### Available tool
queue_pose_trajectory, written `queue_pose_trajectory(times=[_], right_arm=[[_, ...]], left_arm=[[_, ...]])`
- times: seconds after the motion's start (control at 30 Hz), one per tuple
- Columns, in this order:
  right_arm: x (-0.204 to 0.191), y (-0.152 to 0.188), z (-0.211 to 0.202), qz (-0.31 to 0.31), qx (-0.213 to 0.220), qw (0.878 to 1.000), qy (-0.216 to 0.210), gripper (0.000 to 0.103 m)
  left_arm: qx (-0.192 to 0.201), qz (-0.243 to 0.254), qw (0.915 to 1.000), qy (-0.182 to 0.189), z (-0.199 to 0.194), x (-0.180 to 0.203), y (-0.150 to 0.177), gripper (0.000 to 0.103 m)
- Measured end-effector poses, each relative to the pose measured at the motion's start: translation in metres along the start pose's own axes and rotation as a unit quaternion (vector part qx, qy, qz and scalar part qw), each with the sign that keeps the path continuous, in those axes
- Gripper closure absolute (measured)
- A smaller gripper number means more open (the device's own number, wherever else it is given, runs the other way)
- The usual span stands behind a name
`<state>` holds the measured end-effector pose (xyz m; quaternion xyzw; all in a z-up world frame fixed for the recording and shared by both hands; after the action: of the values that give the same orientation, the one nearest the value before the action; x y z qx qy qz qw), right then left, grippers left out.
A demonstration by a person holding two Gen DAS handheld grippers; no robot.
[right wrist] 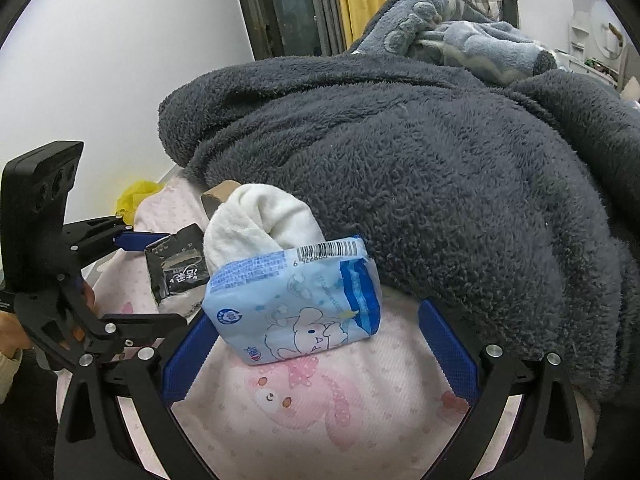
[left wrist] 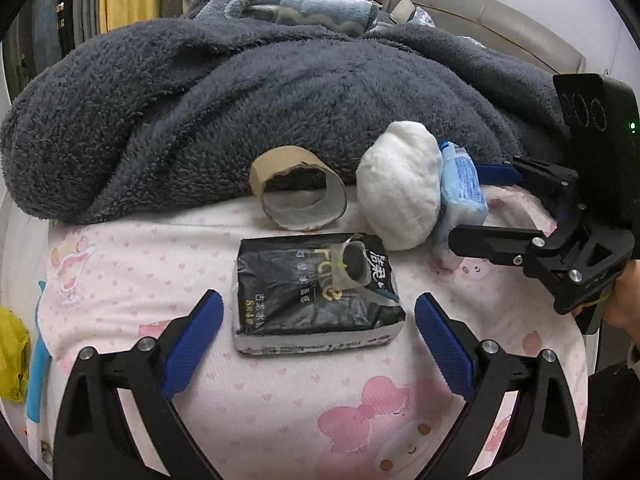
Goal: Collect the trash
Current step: 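Grasp the blue wet-wipes pack with the right tool while the left tool grasps the black snack bag, then carry the wipes pack and black bag over the teal bin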
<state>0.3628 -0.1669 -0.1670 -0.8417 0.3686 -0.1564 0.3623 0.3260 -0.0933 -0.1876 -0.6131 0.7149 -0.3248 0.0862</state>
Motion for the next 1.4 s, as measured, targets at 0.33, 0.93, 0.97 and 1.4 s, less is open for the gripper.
queue_pose_trajectory(times=[0.33,0.93,0.97,1.4], right_arm=[[-0.006,0.003,0.005,-0.005,0.0,1.0,-0.002,0.004],[-0.023,-0.013,0.001,0.015,0.008,1.0,0.021,0.029],[-0.025,-0.014,0.0,0.016,0.007,0.999,0.03,0.029],[-0.038,-0.031,-0.011,0.048,0.015,0.991,0.122,0.029]], left_arm=[[0.013,-0.013,0.9998,0.007,-0.015,-0.003,-0.004,0.029],[0.033,-0.031,0.9989,0.008,-0.062,-0.038,0.009,0.028],[0.035,-0.034,0.9988,0.005,-0.064,-0.041,0.008,0.028],[0.065,-0.066,0.995,-0.037,-0.114,-0.098,0.03,0.028]])
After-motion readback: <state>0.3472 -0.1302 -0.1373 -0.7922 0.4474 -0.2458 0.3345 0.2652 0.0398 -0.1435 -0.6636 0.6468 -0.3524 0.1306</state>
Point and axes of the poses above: each gripper's, at about its wrist camera, not at the fingertips, and z roughly the way its jaws point, x to its right, y to its underside, the point moved 9 cm from there along z, roughly the way its jaws point, and after that the axes turned 14 degrees about -z, right-handed, at the moved point
